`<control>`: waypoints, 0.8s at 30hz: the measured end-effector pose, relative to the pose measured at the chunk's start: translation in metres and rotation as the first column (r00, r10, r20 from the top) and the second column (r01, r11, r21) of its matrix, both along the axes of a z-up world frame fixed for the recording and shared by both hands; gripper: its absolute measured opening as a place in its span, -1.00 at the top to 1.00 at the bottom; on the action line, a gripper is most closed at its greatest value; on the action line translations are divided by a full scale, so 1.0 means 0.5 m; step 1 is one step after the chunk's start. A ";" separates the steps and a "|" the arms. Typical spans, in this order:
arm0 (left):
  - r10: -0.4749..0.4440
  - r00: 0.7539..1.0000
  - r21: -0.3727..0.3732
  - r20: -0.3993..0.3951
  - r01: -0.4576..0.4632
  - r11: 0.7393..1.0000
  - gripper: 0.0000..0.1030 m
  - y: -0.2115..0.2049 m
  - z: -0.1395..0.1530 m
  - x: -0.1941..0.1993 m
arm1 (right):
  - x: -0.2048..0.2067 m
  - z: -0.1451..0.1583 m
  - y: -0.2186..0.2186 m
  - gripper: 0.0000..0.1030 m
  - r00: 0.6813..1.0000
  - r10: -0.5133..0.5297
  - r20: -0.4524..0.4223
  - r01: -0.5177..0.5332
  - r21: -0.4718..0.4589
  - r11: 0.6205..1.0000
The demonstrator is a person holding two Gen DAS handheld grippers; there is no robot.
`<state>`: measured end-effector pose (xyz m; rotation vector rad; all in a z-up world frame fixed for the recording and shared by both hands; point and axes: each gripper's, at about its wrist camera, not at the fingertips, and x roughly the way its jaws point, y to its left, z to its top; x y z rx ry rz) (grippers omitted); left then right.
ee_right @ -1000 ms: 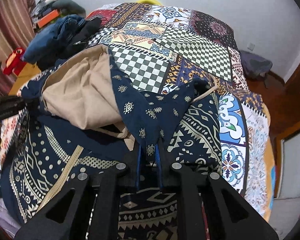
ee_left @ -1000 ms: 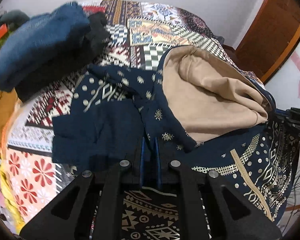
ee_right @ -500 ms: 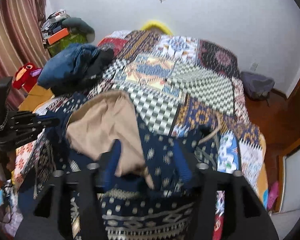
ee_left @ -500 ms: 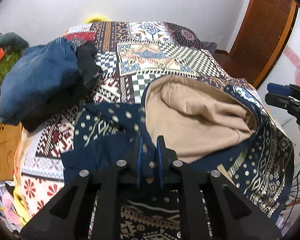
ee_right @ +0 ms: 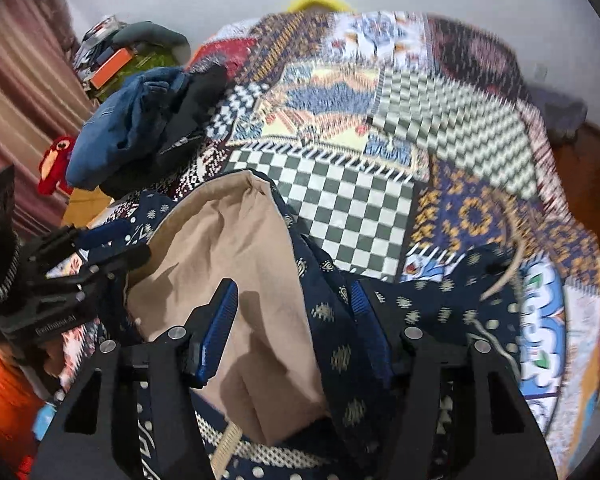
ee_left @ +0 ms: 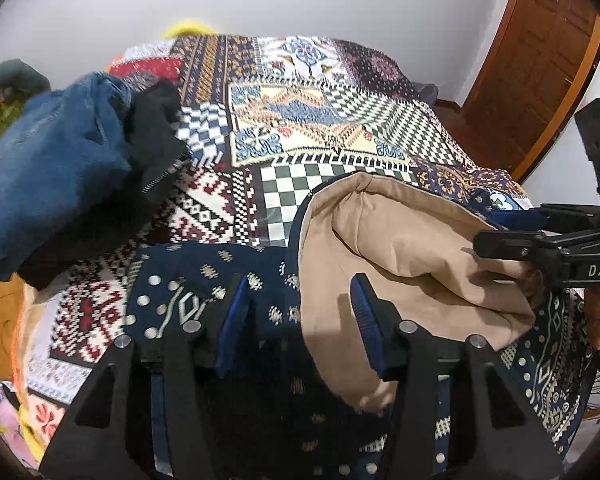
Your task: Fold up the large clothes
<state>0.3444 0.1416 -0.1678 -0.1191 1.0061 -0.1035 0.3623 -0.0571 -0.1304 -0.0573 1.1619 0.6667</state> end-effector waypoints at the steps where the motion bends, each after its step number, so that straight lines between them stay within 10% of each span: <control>1: -0.005 1.000 -0.006 -0.011 0.004 1.000 0.00 0.000 -0.009 0.008 | 0.007 -0.006 0.001 -0.07 1.000 -0.005 -0.010 0.005 0.000 1.000; 6: -0.015 0.999 -0.034 -0.039 0.013 0.999 0.00 -0.002 -0.048 0.039 | 0.041 -0.029 0.001 -0.07 0.999 -0.019 -0.039 0.019 0.005 1.000; 9: -0.001 0.999 -0.070 -0.050 -0.003 0.998 0.08 0.002 -0.064 0.050 | 0.053 -0.043 0.005 0.28 0.998 -0.019 -0.061 0.020 0.015 1.000; 14: -0.024 1.000 -0.085 -0.017 0.023 0.996 0.75 0.003 -0.064 0.050 | 0.054 -0.055 0.006 0.77 0.993 0.014 -0.118 -0.005 0.074 0.997; 24: -0.076 0.996 -0.133 0.052 0.082 0.988 0.87 -0.004 0.026 -0.023 | -0.030 0.039 -0.022 0.84 0.998 0.062 -0.010 -0.060 0.114 0.992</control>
